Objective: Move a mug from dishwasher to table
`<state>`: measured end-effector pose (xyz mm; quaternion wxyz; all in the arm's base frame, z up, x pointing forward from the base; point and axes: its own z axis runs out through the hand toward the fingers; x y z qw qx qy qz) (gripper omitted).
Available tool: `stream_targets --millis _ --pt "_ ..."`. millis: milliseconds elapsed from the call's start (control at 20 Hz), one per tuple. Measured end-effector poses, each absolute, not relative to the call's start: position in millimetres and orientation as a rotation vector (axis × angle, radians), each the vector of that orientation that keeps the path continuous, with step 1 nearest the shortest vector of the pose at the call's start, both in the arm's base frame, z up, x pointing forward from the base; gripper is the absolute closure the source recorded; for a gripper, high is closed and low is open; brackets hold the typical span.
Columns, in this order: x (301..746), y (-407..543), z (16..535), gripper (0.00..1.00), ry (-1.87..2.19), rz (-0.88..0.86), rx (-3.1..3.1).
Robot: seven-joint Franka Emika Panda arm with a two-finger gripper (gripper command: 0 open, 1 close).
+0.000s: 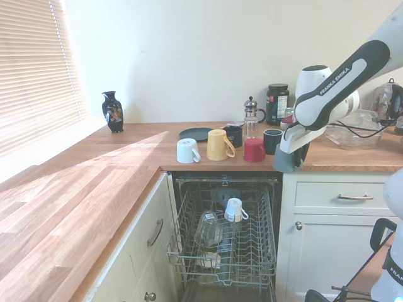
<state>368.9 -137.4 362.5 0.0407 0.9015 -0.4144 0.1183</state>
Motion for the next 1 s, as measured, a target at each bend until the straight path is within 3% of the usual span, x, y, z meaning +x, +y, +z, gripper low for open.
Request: stream_targets --millis 550,1000 --pt "341 -208 349 1.0 -1.328 0.348 2.729" --pt "346 -257 351 1.0 -1.345 0.344 2.701"
